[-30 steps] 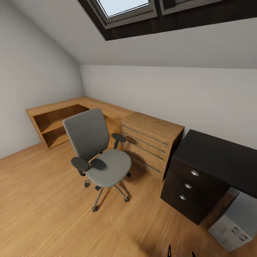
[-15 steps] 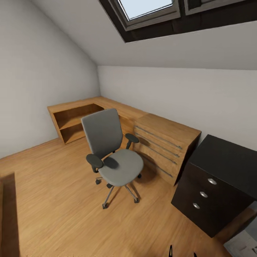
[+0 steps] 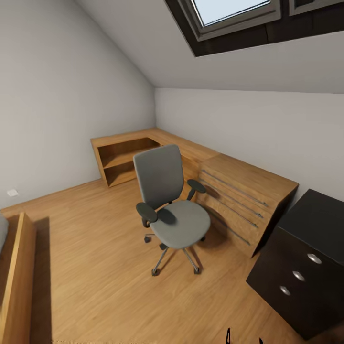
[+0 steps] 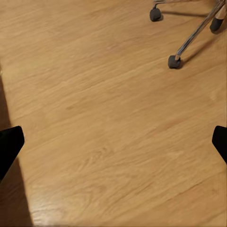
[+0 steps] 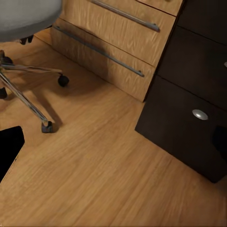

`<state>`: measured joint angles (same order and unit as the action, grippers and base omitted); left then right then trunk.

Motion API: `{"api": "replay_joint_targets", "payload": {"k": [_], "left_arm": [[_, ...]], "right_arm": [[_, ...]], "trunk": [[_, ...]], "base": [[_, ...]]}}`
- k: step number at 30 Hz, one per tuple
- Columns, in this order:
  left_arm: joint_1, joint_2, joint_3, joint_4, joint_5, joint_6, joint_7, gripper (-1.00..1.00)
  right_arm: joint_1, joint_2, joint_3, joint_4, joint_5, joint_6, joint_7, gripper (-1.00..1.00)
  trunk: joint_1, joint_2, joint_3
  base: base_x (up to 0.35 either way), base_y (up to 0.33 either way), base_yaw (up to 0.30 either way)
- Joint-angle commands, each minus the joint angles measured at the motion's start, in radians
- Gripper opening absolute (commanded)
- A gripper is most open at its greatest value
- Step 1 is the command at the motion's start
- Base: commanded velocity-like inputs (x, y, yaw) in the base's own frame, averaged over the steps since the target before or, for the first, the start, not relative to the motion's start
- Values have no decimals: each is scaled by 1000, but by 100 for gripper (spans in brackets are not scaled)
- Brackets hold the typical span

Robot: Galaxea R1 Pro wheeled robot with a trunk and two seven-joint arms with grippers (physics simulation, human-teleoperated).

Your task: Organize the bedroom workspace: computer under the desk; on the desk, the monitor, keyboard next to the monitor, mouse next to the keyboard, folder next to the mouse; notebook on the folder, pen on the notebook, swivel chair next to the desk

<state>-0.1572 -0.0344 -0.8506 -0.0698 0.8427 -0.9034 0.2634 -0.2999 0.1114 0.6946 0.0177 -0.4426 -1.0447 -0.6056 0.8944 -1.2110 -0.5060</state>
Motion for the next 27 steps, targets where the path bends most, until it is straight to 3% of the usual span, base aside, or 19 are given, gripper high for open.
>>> {"api": "replay_joint_targets", "payload": {"k": [1, 16, 27], "left_arm": [[-1, -1, -8, -1, 0, -2, 10, 100], [0, -36, -5, -3, -2, -3, 9, 100], [-1, -36, -4, -2, 1, 1, 9, 100]], "right_arm": [[-1, 1, 9, 2, -4, -2, -6, 100], [-1, 1, 9, 4, -2, -2, -5, 100], [-1, 1, 10, 4, -1, -2, -5, 100]], "trunk": [[0, -1, -1], [0, -1, -1], [0, -1, -1]], "base": [[0, 0, 283], [10, 0, 284], [266, 0, 284]]}}
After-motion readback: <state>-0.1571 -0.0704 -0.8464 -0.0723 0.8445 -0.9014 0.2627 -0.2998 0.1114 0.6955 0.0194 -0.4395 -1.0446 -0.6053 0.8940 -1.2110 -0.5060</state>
